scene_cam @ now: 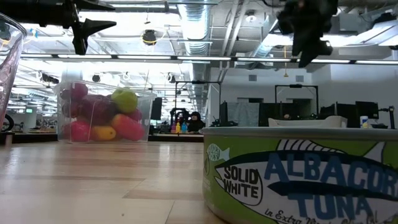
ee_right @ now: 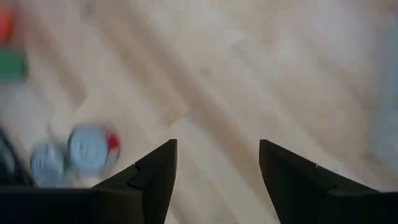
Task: Pick & Place Food Item
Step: Stack the red tuna can on the blue tuna can
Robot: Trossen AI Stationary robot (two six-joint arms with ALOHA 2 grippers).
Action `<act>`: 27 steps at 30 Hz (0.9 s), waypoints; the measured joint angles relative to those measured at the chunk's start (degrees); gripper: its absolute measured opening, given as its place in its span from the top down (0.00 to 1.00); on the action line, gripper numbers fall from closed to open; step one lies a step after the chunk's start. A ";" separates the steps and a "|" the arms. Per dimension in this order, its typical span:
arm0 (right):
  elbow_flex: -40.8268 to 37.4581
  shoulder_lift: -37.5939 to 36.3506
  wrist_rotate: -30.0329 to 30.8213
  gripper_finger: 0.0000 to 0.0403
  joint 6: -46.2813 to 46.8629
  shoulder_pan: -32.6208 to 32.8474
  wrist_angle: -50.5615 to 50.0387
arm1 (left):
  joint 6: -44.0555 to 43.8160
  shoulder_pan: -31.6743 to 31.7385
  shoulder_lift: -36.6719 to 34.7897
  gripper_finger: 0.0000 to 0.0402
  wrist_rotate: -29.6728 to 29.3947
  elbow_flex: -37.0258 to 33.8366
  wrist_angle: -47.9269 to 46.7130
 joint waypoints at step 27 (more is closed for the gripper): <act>-0.09 36.10 -1.28 0.22 -0.96 28.66 32.23 | -2.83 0.00 3.53 0.65 0.21 -0.02 -0.11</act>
